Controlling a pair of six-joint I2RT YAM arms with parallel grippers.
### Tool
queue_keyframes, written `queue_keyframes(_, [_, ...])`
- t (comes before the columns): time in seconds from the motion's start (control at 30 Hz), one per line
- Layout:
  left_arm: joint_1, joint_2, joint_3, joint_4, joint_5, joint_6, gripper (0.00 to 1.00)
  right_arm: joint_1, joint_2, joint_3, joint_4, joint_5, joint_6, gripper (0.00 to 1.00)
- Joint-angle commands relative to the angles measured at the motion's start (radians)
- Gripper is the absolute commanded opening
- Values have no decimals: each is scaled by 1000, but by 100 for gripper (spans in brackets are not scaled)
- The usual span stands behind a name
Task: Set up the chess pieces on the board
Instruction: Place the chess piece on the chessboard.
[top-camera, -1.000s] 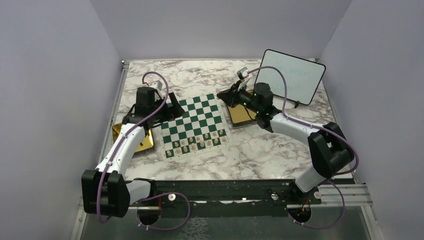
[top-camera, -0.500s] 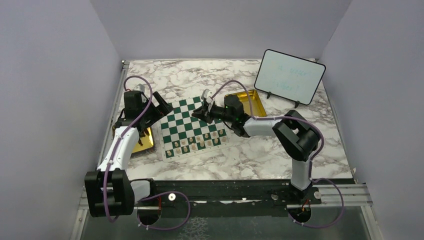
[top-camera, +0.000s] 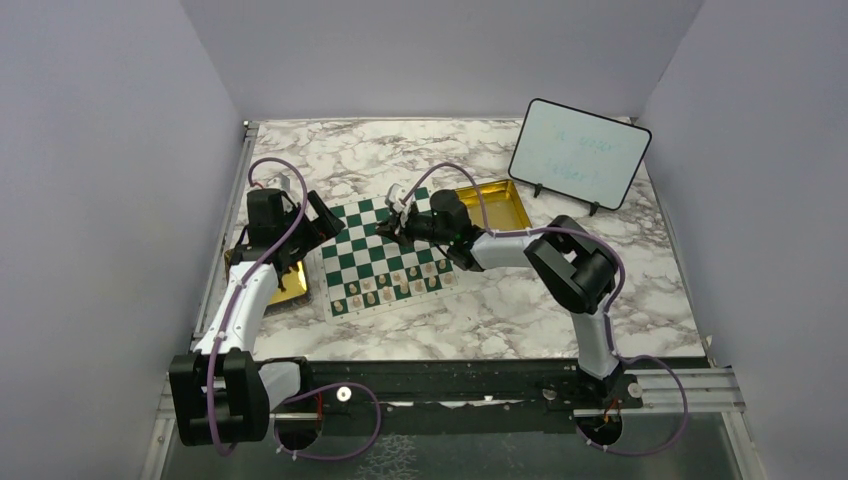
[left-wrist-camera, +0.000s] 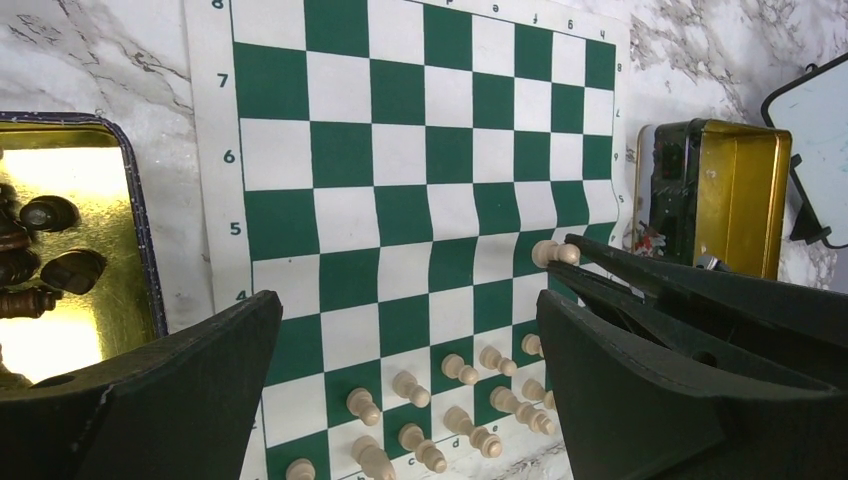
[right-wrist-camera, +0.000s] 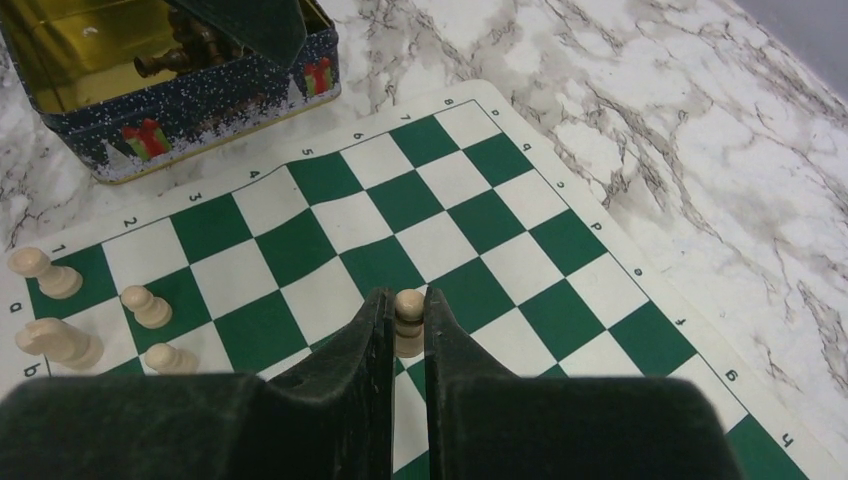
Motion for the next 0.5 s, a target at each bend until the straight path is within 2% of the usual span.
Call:
queue_keyframes(0.0, [5, -11, -10, 17, -7, 25, 99, 8, 11, 1, -12, 36, -32, 15])
queue_keyframes(0.47, [6, -17, -12, 17, -5, 30, 99, 8, 66, 38, -86, 60, -84, 19])
